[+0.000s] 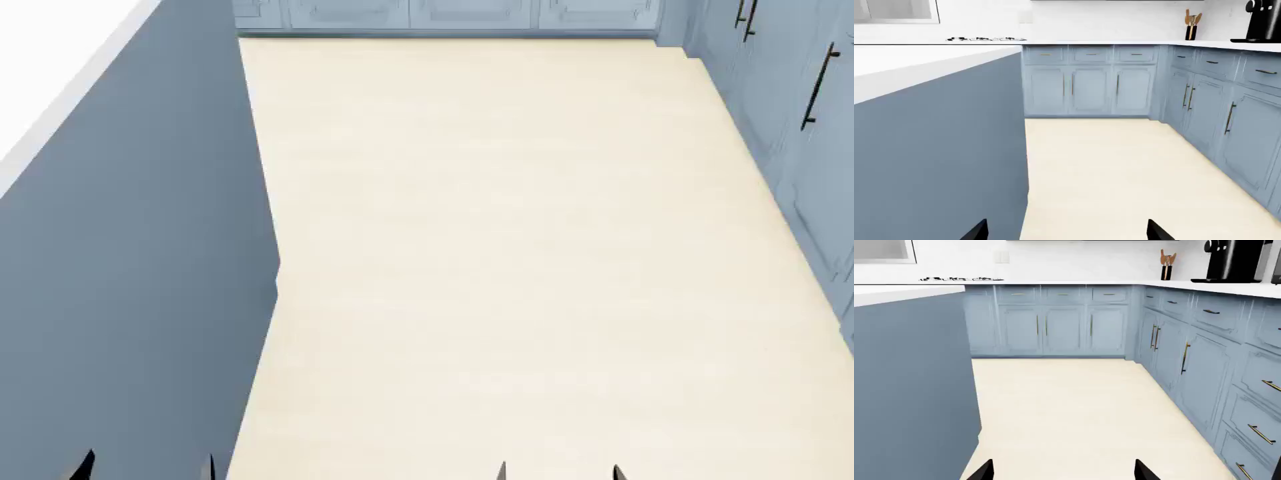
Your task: Place the cup inside the bowl on the dining table and move the bowl to any counter.
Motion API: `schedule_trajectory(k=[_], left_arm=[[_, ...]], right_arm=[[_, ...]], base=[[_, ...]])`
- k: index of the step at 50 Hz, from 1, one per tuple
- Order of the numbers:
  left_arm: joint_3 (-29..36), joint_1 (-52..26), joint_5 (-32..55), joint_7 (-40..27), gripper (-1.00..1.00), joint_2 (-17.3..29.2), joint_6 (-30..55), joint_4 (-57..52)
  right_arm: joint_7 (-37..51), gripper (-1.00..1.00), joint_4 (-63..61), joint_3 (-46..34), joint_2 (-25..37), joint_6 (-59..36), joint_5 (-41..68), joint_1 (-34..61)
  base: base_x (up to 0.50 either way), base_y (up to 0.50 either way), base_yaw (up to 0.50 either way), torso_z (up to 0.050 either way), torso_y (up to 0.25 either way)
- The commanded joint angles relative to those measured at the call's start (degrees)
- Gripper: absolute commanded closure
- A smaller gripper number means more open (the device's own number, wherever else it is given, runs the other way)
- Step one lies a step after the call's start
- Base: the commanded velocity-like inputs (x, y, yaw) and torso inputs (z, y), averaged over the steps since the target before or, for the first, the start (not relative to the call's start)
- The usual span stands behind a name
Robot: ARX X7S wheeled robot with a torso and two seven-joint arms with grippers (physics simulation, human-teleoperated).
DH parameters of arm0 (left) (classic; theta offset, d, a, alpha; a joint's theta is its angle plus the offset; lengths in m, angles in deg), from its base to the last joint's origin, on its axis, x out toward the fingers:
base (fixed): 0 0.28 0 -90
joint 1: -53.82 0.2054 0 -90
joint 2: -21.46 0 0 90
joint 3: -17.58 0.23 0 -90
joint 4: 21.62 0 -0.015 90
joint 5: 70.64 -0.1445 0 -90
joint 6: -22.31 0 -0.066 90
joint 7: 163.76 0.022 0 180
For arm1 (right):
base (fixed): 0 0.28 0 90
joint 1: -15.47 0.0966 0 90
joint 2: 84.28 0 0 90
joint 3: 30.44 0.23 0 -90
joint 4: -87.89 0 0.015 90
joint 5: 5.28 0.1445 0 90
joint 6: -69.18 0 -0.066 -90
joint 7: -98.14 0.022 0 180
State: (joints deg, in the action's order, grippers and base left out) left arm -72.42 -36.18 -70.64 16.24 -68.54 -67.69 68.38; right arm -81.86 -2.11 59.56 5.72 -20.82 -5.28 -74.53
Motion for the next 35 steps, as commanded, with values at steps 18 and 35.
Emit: schedule_trajectory(k=[18,35], left_arm=[[3.54,0.13,3.59,-3.32,-1.00,3.41,1.21,0.12],[4.87,-0.10,5.45,-4.54,-1.00,4.57,1.65,0.29]], right_arm=[[3.10,-1.00,-0.29,-3.91,3.40,-0.66,3.96,-0.03],[4.47,-1.00,-0.21,-5.51,4.62,-0.48,5.20,0.15]], base=[[-0.20,0.00,0.00,0.000,0.000],[-0.50,0.00,0.00,0.000,0.000]])
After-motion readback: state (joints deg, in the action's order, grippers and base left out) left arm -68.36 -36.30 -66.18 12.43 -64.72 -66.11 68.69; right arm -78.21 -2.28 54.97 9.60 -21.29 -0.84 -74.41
